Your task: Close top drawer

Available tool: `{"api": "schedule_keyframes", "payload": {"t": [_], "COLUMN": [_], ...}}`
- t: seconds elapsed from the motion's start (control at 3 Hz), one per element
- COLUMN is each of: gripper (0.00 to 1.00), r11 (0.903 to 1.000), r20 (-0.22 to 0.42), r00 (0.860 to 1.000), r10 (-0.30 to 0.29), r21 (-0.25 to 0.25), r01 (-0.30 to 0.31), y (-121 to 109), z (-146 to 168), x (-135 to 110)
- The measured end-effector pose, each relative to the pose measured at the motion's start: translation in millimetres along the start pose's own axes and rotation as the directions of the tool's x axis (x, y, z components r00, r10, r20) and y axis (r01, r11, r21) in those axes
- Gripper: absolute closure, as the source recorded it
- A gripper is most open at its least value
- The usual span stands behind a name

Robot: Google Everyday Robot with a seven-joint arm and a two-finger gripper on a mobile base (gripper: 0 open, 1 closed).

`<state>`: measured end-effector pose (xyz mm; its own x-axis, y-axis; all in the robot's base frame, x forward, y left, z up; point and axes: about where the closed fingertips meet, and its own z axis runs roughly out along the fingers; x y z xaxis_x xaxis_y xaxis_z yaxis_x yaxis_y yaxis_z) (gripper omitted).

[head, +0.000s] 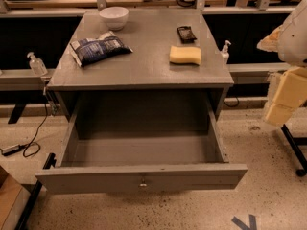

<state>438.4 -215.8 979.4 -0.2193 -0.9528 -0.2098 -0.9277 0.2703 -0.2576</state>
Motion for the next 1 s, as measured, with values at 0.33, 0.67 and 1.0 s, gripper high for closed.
{"api": "schedule_keyframes", "payload": {"t": [0.33, 0.67, 1.0], "gripper": [0.0, 0.1, 0.41], "r11": [1.0, 1.0, 0.9988], "r20": [0.0, 0.002, -0.012], "r00": [1.0, 1.0, 0.999], "r10": [0.0, -0.001, -0.041], "r21": [0.0, 0.007, -0.027], "r01": [0.0, 0.001, 0.04], "y": [0.0, -0.4, 4.5], "z": [0.0, -1.3, 28.5], "x": [0.0, -0.7, 4.9]}}
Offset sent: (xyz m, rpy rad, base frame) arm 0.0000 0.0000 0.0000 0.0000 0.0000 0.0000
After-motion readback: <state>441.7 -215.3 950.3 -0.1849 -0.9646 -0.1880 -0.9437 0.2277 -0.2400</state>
